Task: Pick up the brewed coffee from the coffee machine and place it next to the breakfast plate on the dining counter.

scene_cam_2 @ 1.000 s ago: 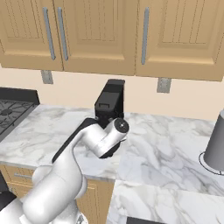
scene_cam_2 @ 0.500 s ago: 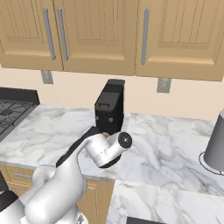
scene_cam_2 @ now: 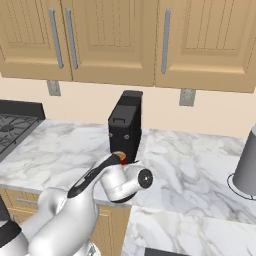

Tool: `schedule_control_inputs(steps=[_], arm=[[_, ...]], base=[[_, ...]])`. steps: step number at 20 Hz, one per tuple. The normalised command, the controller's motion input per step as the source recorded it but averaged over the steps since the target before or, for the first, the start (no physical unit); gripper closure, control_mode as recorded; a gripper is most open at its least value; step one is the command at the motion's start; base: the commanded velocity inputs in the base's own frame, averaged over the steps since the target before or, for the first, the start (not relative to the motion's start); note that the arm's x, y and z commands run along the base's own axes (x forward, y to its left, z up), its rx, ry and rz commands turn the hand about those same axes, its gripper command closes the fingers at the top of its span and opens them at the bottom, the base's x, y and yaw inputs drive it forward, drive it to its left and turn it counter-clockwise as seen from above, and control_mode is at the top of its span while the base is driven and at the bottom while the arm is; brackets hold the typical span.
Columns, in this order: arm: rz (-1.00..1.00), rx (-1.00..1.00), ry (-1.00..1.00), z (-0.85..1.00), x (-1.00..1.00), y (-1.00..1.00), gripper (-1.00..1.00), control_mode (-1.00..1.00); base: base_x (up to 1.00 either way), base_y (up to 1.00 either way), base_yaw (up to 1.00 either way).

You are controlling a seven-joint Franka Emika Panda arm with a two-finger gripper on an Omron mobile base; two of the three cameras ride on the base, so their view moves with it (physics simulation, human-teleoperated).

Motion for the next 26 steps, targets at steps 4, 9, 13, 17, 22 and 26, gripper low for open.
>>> schedule_control_inputs(steps=[4, 9, 13, 17, 22, 26], arm=[[0.11, 0.13, 0.00, 0.00, 0.12, -0.01, -1.00, -1.00], [0.04, 0.10, 0.00, 0.00, 0.18, -0.18, -1.00, -1.00], [0.00, 0.05, 0.00, 0.00, 0.21, -0.24, -1.00, -1.00], [0.00, 0.01, 0.00, 0.00, 0.26, -0.08, -1.00, -1.00], [0.00, 0.00, 0.00, -0.01, 0.26, 0.00, 1.00, -1.00], [0.00, 0.00, 0.00, -0.01, 0.02, 0.00, 1.00, -1.00]], base=[[0.00, 0.00, 0.00], [0.00, 0.00, 0.00], [0.00, 0.00, 0.00], [0.00, 0.00, 0.00], [0.00, 0.00, 0.00], [0.00, 0.00, 0.00]])
